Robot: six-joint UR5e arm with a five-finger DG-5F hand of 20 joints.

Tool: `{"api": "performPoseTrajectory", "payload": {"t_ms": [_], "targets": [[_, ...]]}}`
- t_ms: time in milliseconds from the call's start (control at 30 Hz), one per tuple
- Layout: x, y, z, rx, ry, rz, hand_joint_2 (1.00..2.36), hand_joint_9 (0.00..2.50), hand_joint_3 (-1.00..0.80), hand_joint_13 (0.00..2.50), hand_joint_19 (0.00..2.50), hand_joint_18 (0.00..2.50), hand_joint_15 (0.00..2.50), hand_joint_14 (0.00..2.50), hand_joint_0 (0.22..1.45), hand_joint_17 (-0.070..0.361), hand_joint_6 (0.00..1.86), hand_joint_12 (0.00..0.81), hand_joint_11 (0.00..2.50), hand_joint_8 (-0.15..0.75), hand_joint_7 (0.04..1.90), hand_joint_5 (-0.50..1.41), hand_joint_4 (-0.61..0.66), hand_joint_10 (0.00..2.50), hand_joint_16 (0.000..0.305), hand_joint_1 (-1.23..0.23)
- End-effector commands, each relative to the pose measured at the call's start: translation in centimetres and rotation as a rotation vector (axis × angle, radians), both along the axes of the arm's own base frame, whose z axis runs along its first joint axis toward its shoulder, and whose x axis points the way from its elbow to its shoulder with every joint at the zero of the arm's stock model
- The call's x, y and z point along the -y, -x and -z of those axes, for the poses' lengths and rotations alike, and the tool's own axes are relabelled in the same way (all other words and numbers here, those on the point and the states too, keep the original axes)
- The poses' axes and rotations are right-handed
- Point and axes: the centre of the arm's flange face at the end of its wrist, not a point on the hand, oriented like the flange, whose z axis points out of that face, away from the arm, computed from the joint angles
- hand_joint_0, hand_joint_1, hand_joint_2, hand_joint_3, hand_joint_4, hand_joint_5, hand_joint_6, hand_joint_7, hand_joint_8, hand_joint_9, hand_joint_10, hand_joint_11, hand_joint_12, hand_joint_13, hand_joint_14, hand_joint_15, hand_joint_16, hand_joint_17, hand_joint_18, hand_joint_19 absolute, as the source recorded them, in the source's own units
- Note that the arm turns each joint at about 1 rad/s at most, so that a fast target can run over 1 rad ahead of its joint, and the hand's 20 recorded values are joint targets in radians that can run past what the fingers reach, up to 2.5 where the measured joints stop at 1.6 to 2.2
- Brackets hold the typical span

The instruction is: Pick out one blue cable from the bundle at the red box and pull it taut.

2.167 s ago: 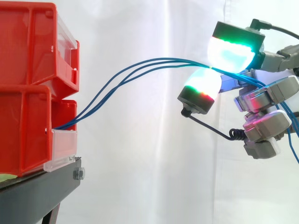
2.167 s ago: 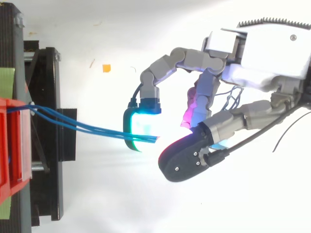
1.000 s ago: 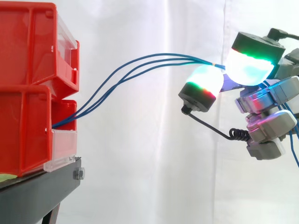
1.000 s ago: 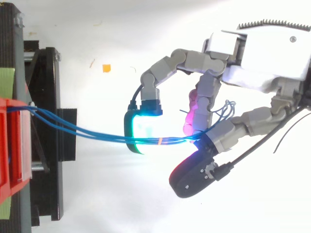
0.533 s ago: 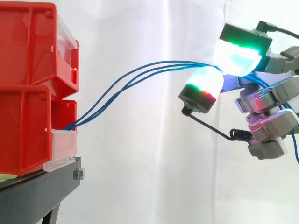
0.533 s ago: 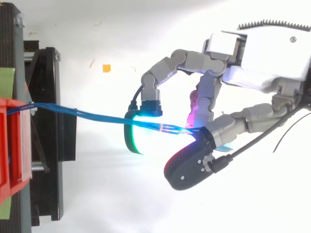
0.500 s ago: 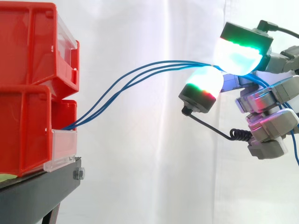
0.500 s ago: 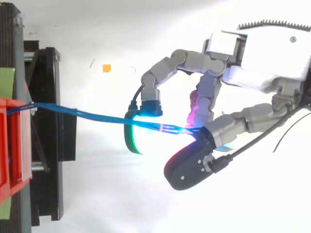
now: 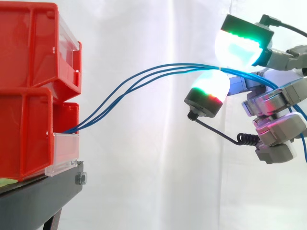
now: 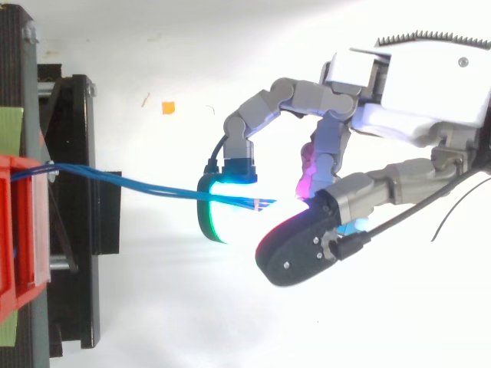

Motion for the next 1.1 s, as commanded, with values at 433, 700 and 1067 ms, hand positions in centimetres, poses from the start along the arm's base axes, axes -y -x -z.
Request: {"api": "performPoseTrajectory", "payload": {"t_ms": [433, 700, 1067], "targets": [[0.11, 0.02, -0.03, 0.0, 0.0, 0.003, 1.01, 1.68, -0.38, 1.34, 0.97, 1.03, 1.04, 0.03, 0.65, 0.117, 0.84, 0.367, 1.5, 0.217, 1.06, -0.11, -0.15, 0.03, 0.052, -0.73], [-0.02, -0.01, 0.08, -0.001, 0.0, 0.0, 1.0, 1.65, -0.46, 1.35, 0.98, 0.99, 1.06, 0.03, 0.82, 0.113, 0.92, 0.348, 1.54, 0.207, 1.06, -0.14, -0.35, 0.03, 0.05, -0.89], [-0.02, -0.01, 0.08, -0.002, 0.002, -0.001, 1.0, 1.69, -0.5, 1.36, 0.92, 1.0, 1.05, 0.03, 0.82, 0.105, 0.94, 0.342, 1.53, 0.182, 1.15, -0.12, -0.47, 0.03, 0.047, -0.91]]}}
